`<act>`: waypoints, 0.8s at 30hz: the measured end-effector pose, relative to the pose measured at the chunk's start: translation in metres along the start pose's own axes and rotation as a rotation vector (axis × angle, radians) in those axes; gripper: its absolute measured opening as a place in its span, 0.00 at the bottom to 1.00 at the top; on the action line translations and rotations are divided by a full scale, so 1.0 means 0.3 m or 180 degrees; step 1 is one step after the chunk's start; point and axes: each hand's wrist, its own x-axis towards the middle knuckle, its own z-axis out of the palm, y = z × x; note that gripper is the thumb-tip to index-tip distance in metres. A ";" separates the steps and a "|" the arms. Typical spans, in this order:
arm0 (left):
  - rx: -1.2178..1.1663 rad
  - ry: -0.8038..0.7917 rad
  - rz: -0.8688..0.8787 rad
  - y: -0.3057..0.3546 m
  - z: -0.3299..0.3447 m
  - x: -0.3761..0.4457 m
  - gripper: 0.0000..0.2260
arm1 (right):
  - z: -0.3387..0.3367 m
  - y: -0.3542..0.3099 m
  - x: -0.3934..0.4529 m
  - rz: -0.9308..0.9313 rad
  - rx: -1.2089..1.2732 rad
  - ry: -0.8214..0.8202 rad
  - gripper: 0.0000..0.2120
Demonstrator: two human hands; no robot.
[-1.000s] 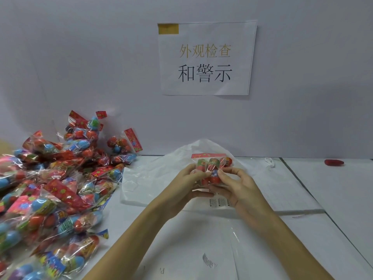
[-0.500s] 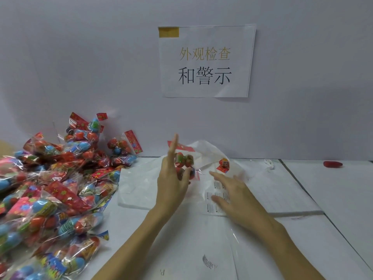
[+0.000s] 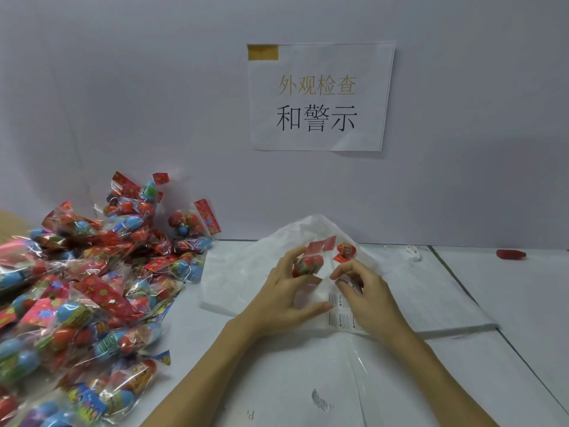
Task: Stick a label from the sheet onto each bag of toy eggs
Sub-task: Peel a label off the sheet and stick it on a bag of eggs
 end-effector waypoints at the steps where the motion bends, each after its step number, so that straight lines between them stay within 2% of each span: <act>1: -0.0021 -0.0093 -0.0025 -0.001 -0.001 -0.001 0.24 | 0.000 0.001 0.000 0.0000 -0.0018 0.0013 0.12; 5: 0.0146 -0.0267 0.0119 -0.014 0.007 -0.003 0.20 | 0.001 0.001 -0.004 -0.0159 -0.0359 -0.0016 0.13; 9: 0.0200 -0.0286 0.0175 -0.027 0.014 -0.002 0.18 | 0.000 0.008 -0.011 -0.0298 -0.0838 -0.0381 0.09; 13: 0.0014 -0.0260 0.0031 -0.035 0.012 -0.002 0.17 | -0.033 0.005 -0.009 -0.0425 -0.1001 -0.0562 0.12; 18: 0.0040 -0.0380 0.0009 -0.033 0.012 0.000 0.18 | -0.040 0.005 -0.006 -0.0511 -0.1010 -0.0531 0.08; 24: -0.0244 -0.0311 -0.0130 -0.047 0.009 0.001 0.13 | -0.018 0.002 -0.015 -0.0524 -0.0917 -0.0529 0.03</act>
